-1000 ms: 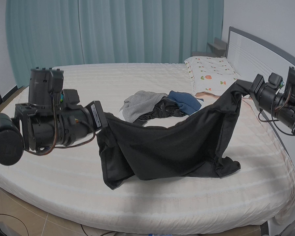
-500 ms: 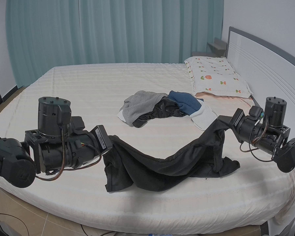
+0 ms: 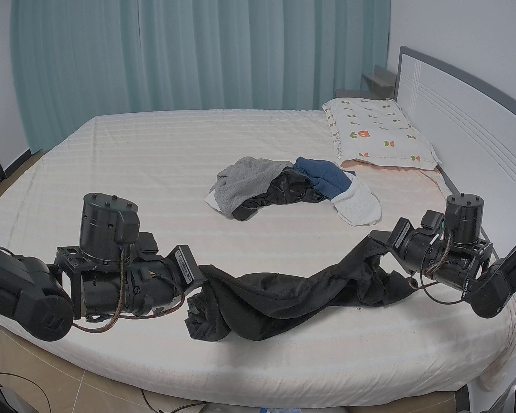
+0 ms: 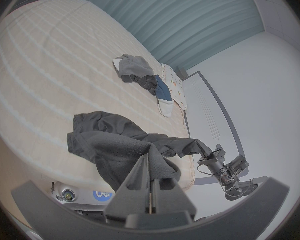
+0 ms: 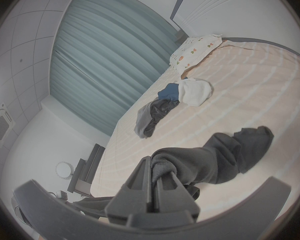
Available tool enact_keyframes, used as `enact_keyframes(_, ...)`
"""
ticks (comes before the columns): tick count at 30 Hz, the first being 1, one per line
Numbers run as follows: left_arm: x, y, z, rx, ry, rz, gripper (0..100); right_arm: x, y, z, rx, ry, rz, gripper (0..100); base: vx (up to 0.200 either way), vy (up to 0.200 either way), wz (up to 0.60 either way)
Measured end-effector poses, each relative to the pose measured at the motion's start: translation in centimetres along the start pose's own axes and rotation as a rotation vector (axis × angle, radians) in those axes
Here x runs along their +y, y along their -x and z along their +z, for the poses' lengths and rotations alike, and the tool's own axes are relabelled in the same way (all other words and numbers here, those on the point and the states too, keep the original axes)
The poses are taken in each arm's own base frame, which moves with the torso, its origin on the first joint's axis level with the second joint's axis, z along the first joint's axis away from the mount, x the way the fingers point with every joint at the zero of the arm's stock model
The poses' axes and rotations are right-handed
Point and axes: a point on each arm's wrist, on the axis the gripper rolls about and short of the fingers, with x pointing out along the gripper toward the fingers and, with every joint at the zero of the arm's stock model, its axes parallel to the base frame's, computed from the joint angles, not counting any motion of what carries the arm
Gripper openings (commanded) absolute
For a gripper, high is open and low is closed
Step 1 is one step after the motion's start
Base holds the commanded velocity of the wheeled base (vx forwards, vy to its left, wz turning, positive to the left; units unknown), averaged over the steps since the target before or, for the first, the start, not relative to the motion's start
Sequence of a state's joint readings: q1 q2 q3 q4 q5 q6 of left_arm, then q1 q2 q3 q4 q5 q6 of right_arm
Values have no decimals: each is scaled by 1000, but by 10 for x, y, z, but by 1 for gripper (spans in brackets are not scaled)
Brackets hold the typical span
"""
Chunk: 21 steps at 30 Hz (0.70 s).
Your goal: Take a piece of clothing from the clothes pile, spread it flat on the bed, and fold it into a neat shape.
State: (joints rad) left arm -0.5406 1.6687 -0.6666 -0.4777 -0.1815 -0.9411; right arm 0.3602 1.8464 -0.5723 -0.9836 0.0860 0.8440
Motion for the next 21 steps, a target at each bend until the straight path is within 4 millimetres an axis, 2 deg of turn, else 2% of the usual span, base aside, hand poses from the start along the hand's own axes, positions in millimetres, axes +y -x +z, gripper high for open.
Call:
enact_keyframes(12,-4,-1,3,-15,12,-8,0,-4,-4,-5,17,-1,-16,0,0,0,0)
enact_keyframes(21,-6,0,8,-29,41,-20,0,-4,-4,-4,14,1,-15,0,0,200,0)
